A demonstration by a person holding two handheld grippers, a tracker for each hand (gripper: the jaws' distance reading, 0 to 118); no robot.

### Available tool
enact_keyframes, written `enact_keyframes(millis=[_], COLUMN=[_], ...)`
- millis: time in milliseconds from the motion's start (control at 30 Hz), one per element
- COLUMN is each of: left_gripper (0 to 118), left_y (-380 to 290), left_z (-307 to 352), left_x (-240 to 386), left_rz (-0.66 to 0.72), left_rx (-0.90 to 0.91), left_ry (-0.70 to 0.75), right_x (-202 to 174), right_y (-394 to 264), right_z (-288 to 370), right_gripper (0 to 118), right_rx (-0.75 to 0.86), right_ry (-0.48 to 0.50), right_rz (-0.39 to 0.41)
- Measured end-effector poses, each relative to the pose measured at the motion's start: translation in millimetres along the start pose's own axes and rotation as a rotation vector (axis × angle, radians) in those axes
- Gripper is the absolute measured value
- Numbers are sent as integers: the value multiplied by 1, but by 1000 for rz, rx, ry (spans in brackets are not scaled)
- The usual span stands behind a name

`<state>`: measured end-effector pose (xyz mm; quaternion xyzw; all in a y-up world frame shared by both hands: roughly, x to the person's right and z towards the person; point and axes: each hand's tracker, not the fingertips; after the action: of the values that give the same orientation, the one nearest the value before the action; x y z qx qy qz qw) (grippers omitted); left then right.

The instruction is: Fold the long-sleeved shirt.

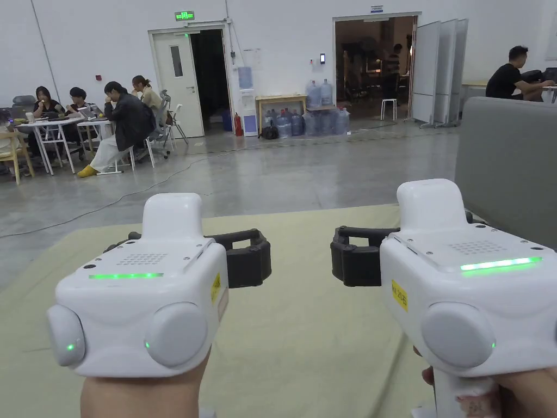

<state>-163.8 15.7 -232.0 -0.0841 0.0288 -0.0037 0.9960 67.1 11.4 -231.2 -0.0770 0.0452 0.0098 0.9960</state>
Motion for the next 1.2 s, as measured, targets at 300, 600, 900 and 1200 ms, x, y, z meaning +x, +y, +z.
enact_keyframes(millis=[300, 600, 900, 1200], left_gripper=[118, 118, 118, 118], left_y=[0, 2, 0, 1], left_z=[0, -1, -2, -2], left_x=[-1, -1, -1, 1], left_rz=[3, 5, 1, -1], left_rx=[0, 3, -5, -3], left_ry=[3, 3, 5, 3], right_x=[1, 1, 8, 5], right_y=[0, 2, 2, -1], right_z=[0, 0, -5, -2], right_gripper=[118, 118, 118, 118], right_rx=[-10, -8, -21, -16], right_ry=[20, 23, 12, -20], right_rz=[-22, -22, -55, -33])
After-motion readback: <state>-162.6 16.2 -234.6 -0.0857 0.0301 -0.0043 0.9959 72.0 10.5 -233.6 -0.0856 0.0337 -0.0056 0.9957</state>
